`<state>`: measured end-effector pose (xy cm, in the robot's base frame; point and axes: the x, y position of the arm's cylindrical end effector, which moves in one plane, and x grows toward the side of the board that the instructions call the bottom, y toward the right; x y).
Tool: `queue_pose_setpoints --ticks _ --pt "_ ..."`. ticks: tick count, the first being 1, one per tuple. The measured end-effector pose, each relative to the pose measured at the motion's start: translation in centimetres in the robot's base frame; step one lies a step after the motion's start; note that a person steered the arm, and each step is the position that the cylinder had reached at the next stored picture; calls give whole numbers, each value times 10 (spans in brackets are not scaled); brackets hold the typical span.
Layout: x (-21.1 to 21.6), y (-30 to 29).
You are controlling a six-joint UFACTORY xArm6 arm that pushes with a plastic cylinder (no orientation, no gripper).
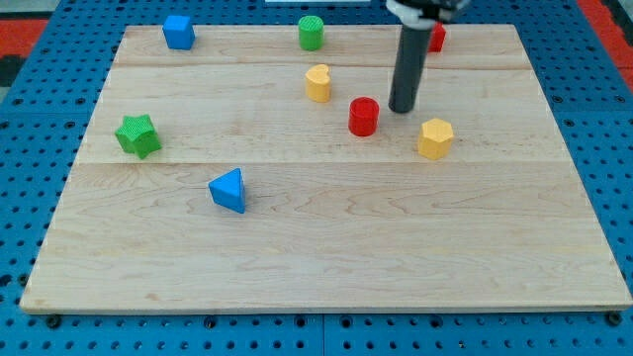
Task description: Push the red circle below the yellow hexagon
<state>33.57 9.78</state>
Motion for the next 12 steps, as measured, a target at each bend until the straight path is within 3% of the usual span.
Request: queue_pose_setpoints --ticks 1,3,5,6,7,8,11,12 --pt "2 -37" --pt "103 -54" --pt "174 -29" --pt "175 -87" --pt "214 -42" --pt "217 3" --pt "217 7" --pt "222 -21"
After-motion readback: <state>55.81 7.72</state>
